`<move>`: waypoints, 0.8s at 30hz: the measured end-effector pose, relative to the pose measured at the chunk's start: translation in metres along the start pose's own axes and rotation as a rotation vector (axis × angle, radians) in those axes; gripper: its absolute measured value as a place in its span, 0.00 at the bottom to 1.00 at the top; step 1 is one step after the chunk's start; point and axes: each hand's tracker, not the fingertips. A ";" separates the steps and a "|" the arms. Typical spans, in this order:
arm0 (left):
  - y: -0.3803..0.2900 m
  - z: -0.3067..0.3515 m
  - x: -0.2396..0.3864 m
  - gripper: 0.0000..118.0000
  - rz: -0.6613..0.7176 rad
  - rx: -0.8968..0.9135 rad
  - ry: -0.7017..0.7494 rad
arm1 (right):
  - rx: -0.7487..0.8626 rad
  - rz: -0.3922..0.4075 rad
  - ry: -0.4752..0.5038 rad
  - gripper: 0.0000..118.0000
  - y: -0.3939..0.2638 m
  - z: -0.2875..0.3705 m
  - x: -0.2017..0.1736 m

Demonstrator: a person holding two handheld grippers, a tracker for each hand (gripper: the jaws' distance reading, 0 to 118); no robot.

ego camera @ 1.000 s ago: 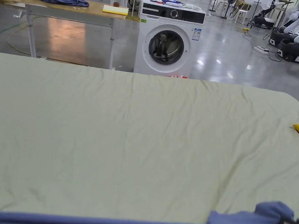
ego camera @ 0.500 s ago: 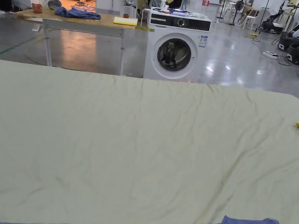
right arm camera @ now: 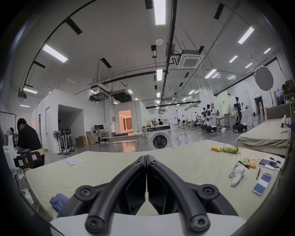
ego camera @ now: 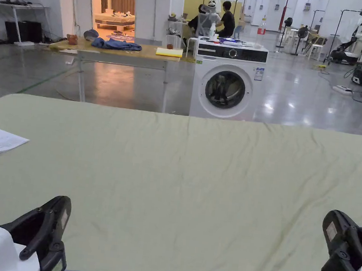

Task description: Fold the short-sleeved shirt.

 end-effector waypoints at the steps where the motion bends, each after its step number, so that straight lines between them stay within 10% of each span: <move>1: 0.002 0.002 -0.005 0.00 0.009 -0.013 0.013 | -0.002 -0.007 0.001 0.00 0.004 0.004 0.002; 9: -0.041 -0.050 -0.157 0.00 0.612 -0.694 -0.085 | -0.045 0.020 0.014 0.00 0.011 0.022 0.015; 11: -0.068 -0.055 -0.173 0.02 0.562 -0.720 -0.063 | -0.108 0.030 -0.019 0.00 0.002 0.021 0.008; 12: -0.085 -0.058 -0.183 0.11 0.565 -0.781 -0.101 | -0.146 0.016 -0.037 0.00 -0.003 0.019 0.008; 15: -0.127 -0.063 -0.194 0.82 0.796 -0.848 -0.212 | -0.187 -0.042 -0.033 0.00 -0.012 0.019 0.010; 24: -0.198 -0.105 -0.178 0.84 1.360 -0.774 -0.559 | -0.264 -0.040 -0.054 0.00 -0.019 0.011 0.018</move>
